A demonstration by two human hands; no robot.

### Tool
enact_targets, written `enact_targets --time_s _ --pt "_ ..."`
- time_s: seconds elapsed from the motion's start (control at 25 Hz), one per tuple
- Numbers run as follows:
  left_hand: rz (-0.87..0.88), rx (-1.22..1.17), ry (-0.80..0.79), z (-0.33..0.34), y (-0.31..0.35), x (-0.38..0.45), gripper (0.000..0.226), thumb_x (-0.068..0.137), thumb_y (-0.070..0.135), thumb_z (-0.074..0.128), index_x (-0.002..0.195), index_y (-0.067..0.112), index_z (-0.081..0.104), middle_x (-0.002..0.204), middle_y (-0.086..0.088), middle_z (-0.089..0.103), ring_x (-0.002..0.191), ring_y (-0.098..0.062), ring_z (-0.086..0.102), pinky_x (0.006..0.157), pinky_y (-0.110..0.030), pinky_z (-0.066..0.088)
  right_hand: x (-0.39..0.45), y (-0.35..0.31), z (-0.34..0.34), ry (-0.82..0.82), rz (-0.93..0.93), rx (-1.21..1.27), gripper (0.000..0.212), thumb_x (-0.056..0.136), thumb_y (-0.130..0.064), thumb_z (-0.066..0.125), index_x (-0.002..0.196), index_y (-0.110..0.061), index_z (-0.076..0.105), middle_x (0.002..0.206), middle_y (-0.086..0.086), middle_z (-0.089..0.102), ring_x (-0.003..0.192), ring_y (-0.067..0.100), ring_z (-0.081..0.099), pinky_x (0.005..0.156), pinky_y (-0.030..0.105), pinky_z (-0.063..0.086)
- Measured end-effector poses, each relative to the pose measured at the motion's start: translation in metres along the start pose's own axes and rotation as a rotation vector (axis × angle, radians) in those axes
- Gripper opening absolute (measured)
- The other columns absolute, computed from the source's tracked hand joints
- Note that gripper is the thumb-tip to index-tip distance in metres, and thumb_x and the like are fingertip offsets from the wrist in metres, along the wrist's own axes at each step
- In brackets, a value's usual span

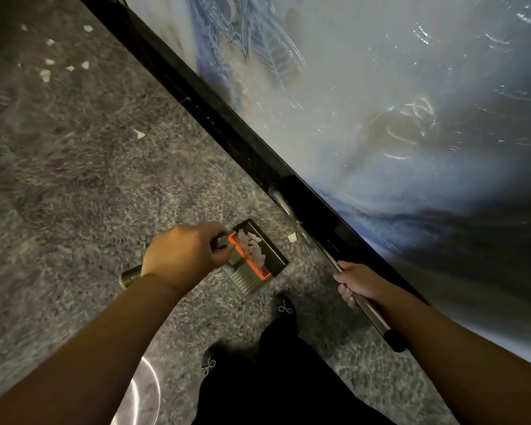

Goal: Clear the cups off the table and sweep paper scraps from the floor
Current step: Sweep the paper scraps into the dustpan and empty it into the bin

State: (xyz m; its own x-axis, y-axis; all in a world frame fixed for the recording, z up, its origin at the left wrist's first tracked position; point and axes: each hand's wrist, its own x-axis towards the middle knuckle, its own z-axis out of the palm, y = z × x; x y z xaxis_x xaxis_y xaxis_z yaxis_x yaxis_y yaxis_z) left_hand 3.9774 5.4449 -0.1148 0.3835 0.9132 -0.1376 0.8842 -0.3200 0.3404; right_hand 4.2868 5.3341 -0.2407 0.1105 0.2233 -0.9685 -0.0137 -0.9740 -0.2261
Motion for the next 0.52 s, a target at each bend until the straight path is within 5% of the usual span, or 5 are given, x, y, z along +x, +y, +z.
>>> enact_targets --time_s 0.16,0.24,0.28,0.36,0.52 --pt "0.028 0.017 -0.002 0.003 0.016 0.009 0.022 0.079 0.048 0.07 0.094 0.031 0.072 0.071 0.006 0.069 0.065 -0.022 0.066 0.054 -0.029 0.051 0.01 -0.006 0.018 -0.109 0.066 0.01 0.019 0.101 -0.013 0.036 0.107 -0.031 0.036 0.053 0.0 0.041 0.036 0.009 0.038 0.04 0.019 0.033" --pt "0.014 0.024 -0.027 0.004 0.017 0.013 0.023 0.08 0.051 0.067 0.094 0.033 0.07 0.072 0.007 0.068 0.067 -0.021 0.065 0.055 -0.029 0.051 0.012 -0.009 0.027 -0.143 0.105 0.019 0.029 0.101 -0.012 0.033 0.129 -0.019 0.039 0.052 0.0 0.038 0.036 0.009 0.037 0.038 0.018 0.031" --pt "0.003 0.024 -0.043 0.005 0.017 0.015 0.024 0.081 0.052 0.065 0.096 0.034 0.069 0.073 0.007 0.068 0.068 -0.021 0.065 0.056 -0.031 0.052 0.01 -0.012 0.031 -0.172 0.118 0.036 0.018 0.102 -0.012 0.032 0.105 -0.023 0.046 0.049 -0.001 0.037 0.034 0.009 0.035 0.037 0.017 0.029" --pt "0.009 0.023 -0.051 0.005 0.015 0.017 0.026 0.081 0.053 0.063 0.097 0.034 0.069 0.074 0.007 0.068 0.069 -0.021 0.065 0.057 -0.032 0.053 0.001 -0.013 0.034 -0.221 0.153 0.061 0.018 0.103 -0.014 0.032 0.091 -0.021 0.042 0.044 -0.003 0.035 0.031 0.007 0.032 0.034 0.014 0.026" --pt "0.029 0.029 -0.037 0.004 0.013 0.013 0.024 0.079 0.05 0.068 0.097 0.034 0.07 0.071 0.006 0.069 0.065 -0.022 0.066 0.054 -0.03 0.051 -0.024 -0.004 0.033 -0.253 0.055 0.03 0.026 0.102 -0.01 0.035 0.114 -0.033 0.038 0.054 0.001 0.035 0.036 0.007 0.032 0.039 0.016 0.028"
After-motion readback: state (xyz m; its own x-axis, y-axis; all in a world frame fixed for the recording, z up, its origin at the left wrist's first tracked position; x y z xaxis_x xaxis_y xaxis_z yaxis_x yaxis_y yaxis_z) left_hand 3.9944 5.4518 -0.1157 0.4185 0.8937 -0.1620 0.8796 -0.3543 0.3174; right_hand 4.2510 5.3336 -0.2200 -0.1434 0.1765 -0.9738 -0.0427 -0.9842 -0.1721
